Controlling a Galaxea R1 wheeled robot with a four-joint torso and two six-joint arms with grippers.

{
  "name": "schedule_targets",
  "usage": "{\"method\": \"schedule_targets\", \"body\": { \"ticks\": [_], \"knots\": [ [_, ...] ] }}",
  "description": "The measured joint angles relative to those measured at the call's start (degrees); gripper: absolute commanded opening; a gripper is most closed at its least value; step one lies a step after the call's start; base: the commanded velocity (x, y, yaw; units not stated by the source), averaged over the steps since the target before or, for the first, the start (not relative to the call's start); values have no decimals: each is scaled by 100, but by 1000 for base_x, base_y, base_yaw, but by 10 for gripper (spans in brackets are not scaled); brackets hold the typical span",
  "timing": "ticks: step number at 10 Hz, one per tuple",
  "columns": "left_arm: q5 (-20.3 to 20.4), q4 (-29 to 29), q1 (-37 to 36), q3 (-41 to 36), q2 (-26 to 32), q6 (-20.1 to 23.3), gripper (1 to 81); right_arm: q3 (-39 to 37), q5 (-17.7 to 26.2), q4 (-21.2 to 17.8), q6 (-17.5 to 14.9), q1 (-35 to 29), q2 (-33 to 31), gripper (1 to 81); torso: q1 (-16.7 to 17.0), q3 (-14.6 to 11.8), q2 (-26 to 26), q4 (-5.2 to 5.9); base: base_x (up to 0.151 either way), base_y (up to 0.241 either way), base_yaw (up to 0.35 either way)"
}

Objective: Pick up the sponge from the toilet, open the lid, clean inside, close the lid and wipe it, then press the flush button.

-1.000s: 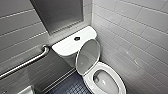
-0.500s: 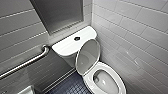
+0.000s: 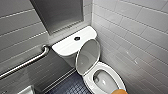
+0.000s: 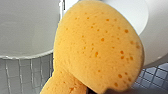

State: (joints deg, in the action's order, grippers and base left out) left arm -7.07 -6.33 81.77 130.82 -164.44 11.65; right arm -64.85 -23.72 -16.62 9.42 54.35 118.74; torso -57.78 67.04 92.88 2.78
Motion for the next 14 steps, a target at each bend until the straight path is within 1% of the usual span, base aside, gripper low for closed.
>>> {"method": "schedule_targets", "body": {
  "ticks": [2, 3, 5, 8, 10, 12, 14],
  "knots": [
    [2, 0, 0, 0, 0, 2, 811, -44, 377, -254, -13, -512, 52, 10, 0, 0, 0, 0, 0, 0, 0],
    [0, 0, 0, 0, 0, 2, 811, -168, 551, -363, -24, -752, 183, 10, 0, 0, 0, 0, 0, 0, 0],
    [2, 0, 0, 0, 7, 0, 811, -664, 887, -579, -41, -1193, 714, 10, 0, 0, 0, 0, 0, 0, 0],
    [0, 5, 0, 11, 66, 2, 811, -1568, 1370, -785, -44, -1535, 1575, 10, 0, 0, 0, 0, 0, 0, 0],
    [2, 5, 0, 22, 46, 0, 811, -2057, 1612, -877, -44, -1799, 2107, 10, 0, 0, 0, 0, 0, 0, 0],
    [2, 10, 0, 228, 16, 0, 811, -2455, 1866, -1009, -44, -2122, 2498, 10, 0, 0, -2, 0, 0, 0, 0],
    [2, 11, 0, 276, 2, 2, 811, -2940, 1924, -1111, -44, -2414, 2694, 10, 0, 0, -2, 0, 0, 0, 0]
  ]
}}
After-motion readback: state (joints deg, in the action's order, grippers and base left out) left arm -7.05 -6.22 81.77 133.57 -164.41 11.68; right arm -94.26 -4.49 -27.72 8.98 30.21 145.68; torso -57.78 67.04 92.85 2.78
